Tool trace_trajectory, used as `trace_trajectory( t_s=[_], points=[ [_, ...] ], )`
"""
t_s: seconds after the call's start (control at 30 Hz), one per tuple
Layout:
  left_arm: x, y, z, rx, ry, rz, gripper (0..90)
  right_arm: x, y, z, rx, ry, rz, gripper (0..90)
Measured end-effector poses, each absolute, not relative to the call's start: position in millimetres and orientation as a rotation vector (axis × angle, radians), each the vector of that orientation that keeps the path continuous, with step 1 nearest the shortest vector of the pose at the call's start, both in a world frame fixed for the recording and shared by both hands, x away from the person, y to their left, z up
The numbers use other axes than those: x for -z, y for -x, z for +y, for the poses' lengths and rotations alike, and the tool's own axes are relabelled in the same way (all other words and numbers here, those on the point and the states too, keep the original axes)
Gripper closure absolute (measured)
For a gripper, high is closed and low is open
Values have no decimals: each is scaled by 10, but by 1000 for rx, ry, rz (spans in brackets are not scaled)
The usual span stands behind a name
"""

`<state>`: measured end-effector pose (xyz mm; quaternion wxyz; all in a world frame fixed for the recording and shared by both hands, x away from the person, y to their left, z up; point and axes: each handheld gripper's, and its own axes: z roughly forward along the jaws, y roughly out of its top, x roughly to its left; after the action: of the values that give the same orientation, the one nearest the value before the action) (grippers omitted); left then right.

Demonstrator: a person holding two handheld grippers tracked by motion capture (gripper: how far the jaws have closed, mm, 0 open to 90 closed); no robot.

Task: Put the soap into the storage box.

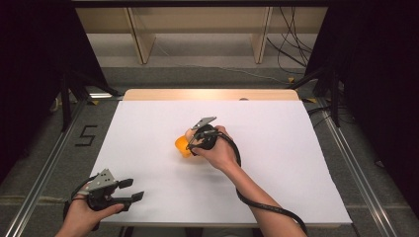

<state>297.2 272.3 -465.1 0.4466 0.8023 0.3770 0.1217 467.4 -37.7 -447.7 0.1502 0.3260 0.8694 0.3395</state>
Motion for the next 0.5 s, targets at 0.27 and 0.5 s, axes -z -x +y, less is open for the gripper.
trace_trajectory(
  t_s=[0.27,0.5],
  points=[
    [4651,-2972,2723,-301,-1987,934,348,4460,-4693,-373,-998,-911,2489,353],
    [4651,-2968,2723,-312,-1983,935,348,4415,-4678,-347,-1051,-919,2460,351]
  ],
)
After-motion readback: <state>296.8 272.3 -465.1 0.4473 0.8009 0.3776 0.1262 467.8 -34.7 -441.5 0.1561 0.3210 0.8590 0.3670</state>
